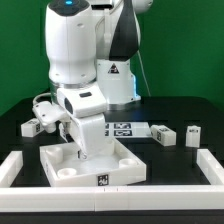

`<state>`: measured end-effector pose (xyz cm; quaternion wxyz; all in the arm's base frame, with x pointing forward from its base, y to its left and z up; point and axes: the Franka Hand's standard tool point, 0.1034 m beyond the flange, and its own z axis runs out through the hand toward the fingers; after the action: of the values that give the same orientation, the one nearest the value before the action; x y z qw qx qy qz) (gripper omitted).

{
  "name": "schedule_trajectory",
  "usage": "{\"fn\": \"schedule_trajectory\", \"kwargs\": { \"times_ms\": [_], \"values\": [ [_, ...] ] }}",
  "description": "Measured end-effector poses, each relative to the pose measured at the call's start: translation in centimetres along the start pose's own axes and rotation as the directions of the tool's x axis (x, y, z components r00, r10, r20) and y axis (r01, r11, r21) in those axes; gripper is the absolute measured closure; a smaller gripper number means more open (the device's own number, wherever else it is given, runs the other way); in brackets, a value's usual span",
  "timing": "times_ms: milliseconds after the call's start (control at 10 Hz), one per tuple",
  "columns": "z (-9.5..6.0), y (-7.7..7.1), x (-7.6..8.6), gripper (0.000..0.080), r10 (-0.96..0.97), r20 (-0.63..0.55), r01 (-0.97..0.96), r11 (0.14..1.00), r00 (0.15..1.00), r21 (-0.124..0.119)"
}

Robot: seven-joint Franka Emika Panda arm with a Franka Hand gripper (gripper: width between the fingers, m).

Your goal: Assemble square table

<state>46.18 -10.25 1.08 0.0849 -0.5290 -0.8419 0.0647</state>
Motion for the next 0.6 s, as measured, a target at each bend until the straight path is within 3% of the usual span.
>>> {"fn": "schedule_trajectory", "kwargs": {
  "times_ms": [100,400,600],
  "values": [
    [-0.01,0.03,-0.05,0.0279,0.002,0.001,-0.002,1.0,1.0,-0.001],
    [0.04,-0.02,-0.07,0.072,0.003,0.001,-0.003,1.0,1.0,0.0],
    [-0.12,0.17,-0.25,0.0722,0.005,0.007,-0.005,1.0,1.0,-0.01]
  ]
}}
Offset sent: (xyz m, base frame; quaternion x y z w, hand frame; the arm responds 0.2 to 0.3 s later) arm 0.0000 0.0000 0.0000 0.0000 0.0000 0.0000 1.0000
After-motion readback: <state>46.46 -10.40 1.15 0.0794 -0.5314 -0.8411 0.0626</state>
